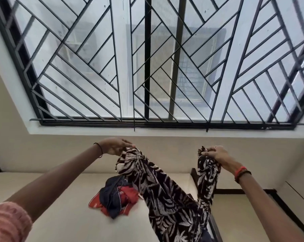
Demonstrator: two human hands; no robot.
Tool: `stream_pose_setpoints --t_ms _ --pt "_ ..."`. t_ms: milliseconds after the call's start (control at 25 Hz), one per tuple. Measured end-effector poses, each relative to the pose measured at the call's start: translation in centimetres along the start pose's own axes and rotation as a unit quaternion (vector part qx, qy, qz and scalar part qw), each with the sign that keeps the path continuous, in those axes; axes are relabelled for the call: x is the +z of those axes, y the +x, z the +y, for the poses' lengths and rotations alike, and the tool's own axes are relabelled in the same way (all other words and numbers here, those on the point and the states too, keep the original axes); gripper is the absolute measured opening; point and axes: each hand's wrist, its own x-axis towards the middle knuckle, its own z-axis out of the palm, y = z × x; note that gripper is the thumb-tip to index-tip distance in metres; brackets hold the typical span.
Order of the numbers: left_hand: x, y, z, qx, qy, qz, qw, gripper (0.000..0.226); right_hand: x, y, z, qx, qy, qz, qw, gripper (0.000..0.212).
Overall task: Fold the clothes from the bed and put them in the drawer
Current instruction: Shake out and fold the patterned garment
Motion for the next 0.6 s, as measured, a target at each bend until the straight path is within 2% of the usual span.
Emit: stream_pose_setpoints --t_ms 80,200,360,600 --pt "2.4 -0.2 0.6 0.012 -0.078 0.030 0.996 0.017 0.7 -0.8 0.0 -0.008 0.011 -0.013 1.000 0.009" --pt "5.8 -0.3 1.3 0.056 -0.160 0.053 0.984 0.033 2.3 -1.1 0.2 -0.032 0.024 -0.009 0.999 0.016" --pt "10.6 -0.1 1.7 0.076 -0.210 0.074 0.972 0.049 5.9 -1.1 -1.6 -0.093 0.023 -0.010 0.995 0.029" --pt "14.0 0.0 2.2 0.081 -0.273 0.111 0.952 0.065 10.7 -1.7 -4.6 -0.157 -0.012 -0.049 0.986 0.030"
